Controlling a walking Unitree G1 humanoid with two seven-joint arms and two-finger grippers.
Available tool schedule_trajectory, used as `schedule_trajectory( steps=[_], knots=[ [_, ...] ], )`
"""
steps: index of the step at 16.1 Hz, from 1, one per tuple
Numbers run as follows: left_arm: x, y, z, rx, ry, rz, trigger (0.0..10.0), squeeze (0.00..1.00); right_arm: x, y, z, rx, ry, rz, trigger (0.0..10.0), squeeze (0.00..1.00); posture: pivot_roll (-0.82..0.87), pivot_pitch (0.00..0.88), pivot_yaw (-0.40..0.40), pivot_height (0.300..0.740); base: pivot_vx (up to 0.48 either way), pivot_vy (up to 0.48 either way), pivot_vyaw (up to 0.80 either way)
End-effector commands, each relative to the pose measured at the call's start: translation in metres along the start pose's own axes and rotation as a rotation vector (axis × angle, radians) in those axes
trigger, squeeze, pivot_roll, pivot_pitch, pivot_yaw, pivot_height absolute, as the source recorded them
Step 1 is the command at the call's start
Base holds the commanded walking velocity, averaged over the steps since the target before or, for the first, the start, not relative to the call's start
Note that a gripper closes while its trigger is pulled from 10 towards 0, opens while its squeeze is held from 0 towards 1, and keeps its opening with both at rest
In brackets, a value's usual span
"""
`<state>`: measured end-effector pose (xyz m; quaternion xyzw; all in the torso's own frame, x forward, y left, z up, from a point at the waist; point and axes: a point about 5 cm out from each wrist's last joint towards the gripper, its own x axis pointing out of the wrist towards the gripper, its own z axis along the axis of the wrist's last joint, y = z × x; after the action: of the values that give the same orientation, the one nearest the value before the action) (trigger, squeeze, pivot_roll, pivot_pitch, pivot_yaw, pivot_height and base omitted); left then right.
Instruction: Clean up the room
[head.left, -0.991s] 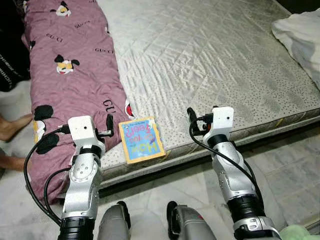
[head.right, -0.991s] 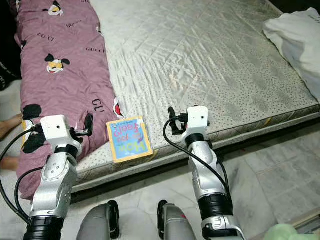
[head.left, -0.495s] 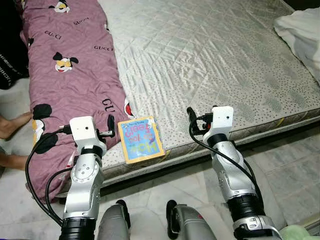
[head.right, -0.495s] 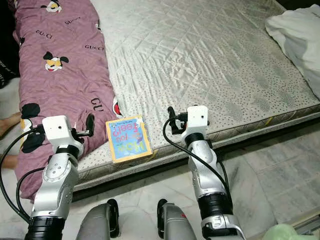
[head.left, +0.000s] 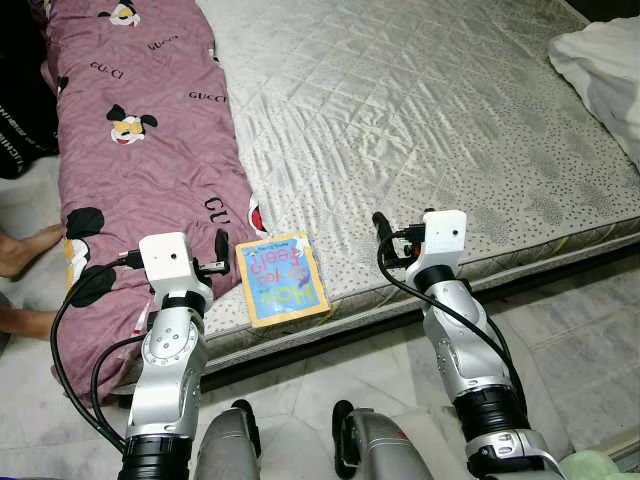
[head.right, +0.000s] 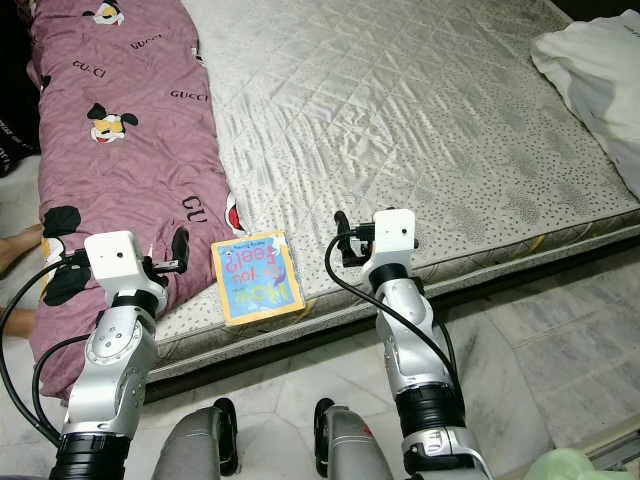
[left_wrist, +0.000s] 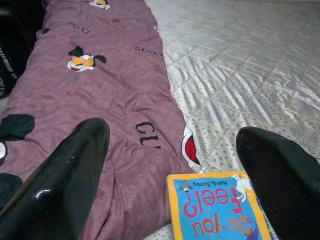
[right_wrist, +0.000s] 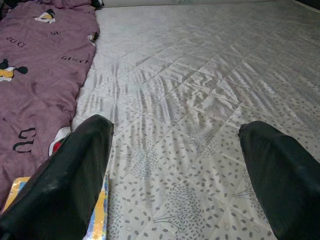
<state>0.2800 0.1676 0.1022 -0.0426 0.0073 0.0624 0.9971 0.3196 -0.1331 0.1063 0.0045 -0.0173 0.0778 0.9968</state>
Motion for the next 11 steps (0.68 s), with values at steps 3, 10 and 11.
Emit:
schedule_trajectory(
  steps=[3,10,11],
  knots=[
    [-0.0016,0.0006,-0.0017,0.008,0.009,0.003,10.0,0.0,0.0003,0.0012,-0.0012,-0.001,0.007,0.01,10.0,0.0,0.07,0.234,-0.017,0.74,0.0,0.0,0.0],
    [-0.0019,0.0001,-0.0016,-0.018,0.019,-0.001,10.0,0.0,0.0,0.0067,0.0011,0.029,-0.006,0.043,10.0,0.0,0.07,0.244,-0.016,0.74,0.0,0.0,0.0],
    [-0.002,0.0006,-0.0017,-0.024,0.022,0.005,10.0,0.0,-0.0005,0.0071,0.0007,0.031,-0.005,0.047,10.0,0.0,0.07,0.247,-0.015,0.74,0.0,0.0,0.0]
  ],
)
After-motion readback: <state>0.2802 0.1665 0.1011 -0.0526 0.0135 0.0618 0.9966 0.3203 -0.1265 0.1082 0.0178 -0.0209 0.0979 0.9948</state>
